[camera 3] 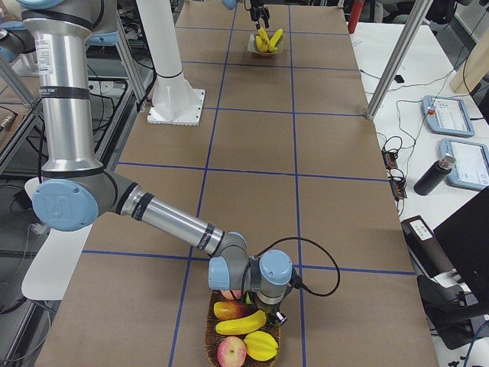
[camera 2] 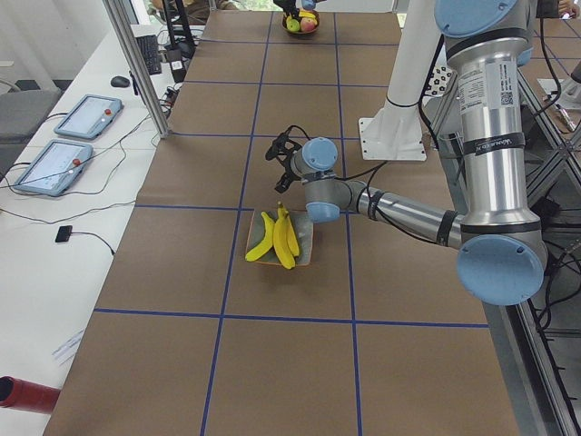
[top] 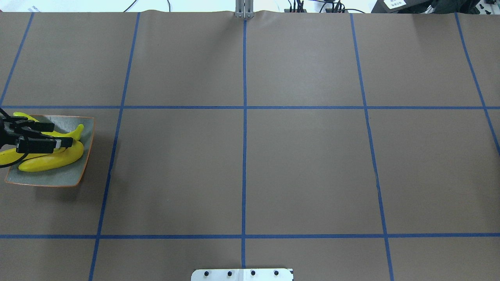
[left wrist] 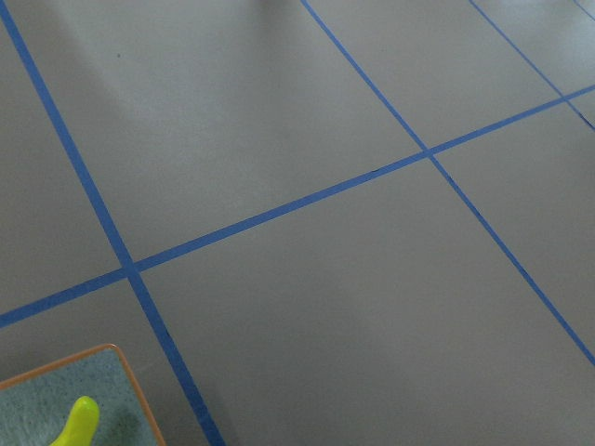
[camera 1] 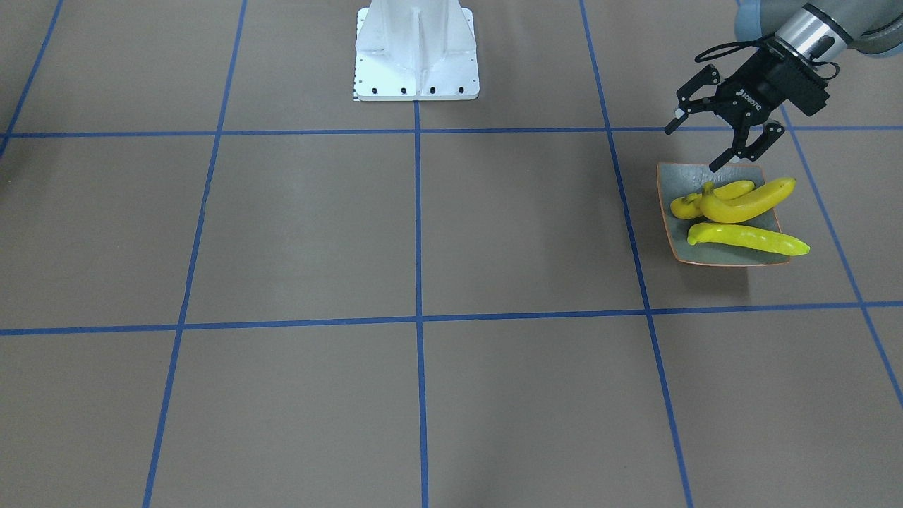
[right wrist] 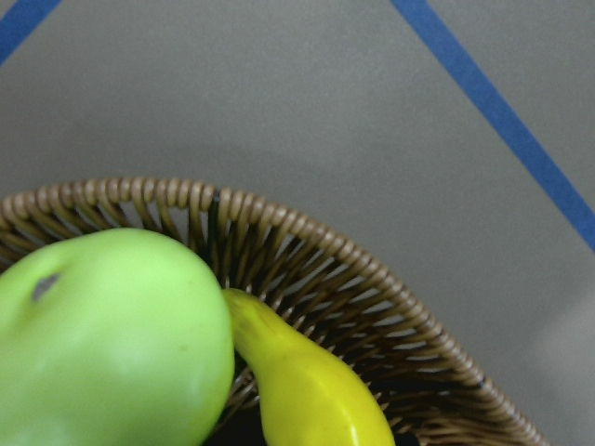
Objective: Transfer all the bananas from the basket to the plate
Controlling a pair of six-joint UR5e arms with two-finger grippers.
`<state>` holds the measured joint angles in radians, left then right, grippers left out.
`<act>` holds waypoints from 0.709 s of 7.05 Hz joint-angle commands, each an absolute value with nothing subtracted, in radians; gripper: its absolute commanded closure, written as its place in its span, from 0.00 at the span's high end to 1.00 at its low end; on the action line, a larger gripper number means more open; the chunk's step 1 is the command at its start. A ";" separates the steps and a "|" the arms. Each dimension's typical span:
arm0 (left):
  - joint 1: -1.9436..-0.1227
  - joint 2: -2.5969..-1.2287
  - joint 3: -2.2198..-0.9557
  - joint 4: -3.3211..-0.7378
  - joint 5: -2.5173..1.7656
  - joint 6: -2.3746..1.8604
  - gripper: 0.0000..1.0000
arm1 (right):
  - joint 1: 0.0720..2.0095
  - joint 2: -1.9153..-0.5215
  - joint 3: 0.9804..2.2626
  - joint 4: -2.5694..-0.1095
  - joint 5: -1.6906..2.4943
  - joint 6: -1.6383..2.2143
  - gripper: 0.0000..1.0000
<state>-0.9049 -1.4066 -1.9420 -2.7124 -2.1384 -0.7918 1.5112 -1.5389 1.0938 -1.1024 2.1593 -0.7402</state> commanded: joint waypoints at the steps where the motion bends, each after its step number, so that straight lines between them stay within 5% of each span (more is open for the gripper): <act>1: -0.905 -1.407 -1.939 -2.712 -2.140 -0.793 1.00 | 1.566 -1.545 1.143 -1.130 2.161 -0.744 0.00; 5: -0.905 -1.405 -1.933 -2.712 -2.143 -0.799 1.00 | 1.689 -1.473 1.356 -1.452 2.123 -0.824 0.00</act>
